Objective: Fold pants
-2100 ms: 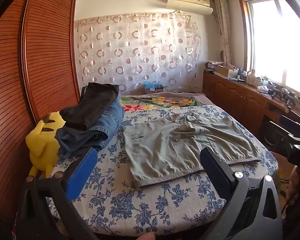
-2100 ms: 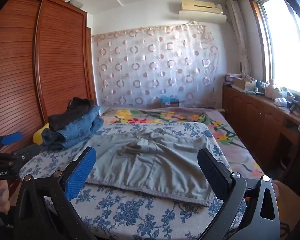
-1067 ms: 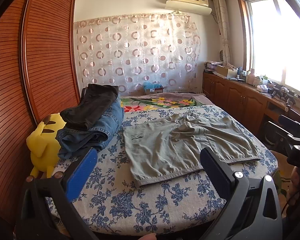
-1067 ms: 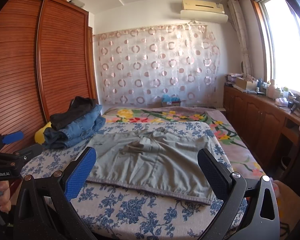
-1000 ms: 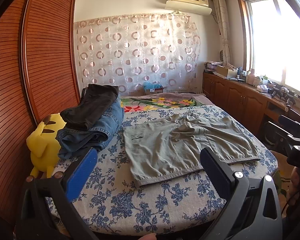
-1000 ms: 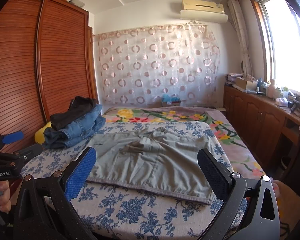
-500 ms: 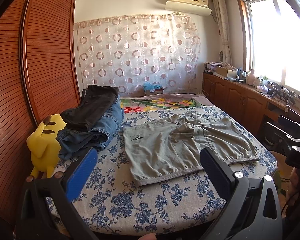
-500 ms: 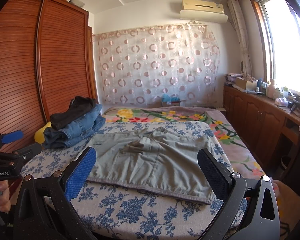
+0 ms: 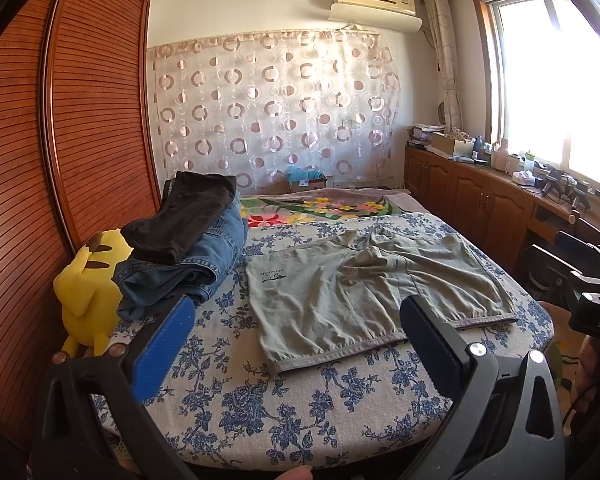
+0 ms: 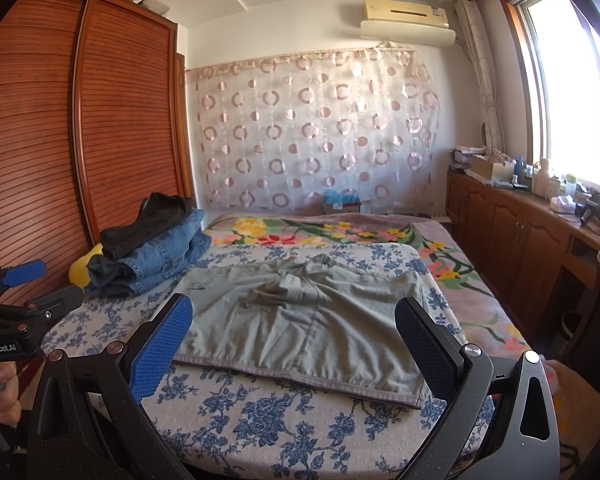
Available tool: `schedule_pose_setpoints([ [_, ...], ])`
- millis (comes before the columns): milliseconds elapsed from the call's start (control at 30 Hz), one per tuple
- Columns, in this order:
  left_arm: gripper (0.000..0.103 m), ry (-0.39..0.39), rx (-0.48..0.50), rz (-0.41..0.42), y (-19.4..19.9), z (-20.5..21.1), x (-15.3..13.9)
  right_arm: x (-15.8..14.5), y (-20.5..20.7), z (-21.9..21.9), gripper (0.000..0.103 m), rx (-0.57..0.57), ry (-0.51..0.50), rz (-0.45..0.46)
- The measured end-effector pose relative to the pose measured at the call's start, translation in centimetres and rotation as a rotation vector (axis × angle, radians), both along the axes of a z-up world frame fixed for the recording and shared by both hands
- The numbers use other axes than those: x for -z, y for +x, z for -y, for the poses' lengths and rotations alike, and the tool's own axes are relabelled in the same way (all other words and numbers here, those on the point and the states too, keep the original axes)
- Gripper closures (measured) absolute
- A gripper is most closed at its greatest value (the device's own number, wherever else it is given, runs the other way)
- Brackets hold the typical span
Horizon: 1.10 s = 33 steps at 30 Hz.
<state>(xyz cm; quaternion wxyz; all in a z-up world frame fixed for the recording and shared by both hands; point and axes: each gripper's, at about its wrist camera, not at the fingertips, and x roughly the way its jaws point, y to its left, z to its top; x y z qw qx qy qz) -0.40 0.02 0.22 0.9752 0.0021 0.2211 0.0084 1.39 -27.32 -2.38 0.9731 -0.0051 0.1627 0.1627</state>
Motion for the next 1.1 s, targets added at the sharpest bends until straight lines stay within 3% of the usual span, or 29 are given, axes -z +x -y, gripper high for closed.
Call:
schedule_pose_setpoints([
  [633,0.0,0.001,0.0,0.005,-0.1,0.1,-0.4,-0.1,-0.1,-0.1,0.0,0.0,-0.001,0.0],
  [700,0.0,0.002,0.001,0.005,-0.4,0.7,-1.7,-0.1,-0.1,-0.1,0.0,-0.001,0.0,0.001],
  [1100,0.0,-0.008,0.005,-0.018,0.2,0.1,-0.8,0.2,0.2,0.4,0.0,0.001,-0.001,0.0],
])
